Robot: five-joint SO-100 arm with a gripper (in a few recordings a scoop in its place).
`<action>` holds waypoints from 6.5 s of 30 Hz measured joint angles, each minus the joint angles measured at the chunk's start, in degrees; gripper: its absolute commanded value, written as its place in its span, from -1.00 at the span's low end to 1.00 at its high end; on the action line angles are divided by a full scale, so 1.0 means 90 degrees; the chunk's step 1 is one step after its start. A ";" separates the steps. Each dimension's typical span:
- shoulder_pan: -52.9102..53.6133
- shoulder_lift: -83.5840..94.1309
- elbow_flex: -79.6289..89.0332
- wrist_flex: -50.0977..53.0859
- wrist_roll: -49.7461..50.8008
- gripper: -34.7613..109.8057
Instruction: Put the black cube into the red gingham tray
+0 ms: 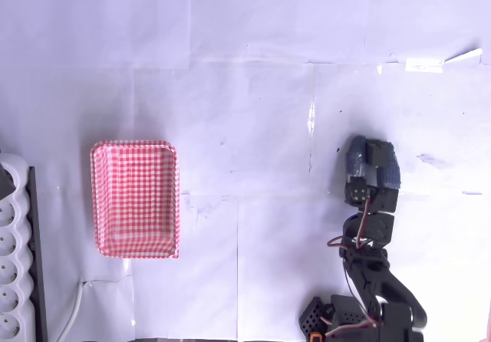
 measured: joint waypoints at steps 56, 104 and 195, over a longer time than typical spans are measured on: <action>-0.7236 0.2959 1.2402 1.3262 -0.2344 -0.11; -0.1504 -1.1660 -0.3184 1.0410 -0.0283 -0.52; -0.0859 -1.4238 -0.4619 1.4805 -0.0010 -0.51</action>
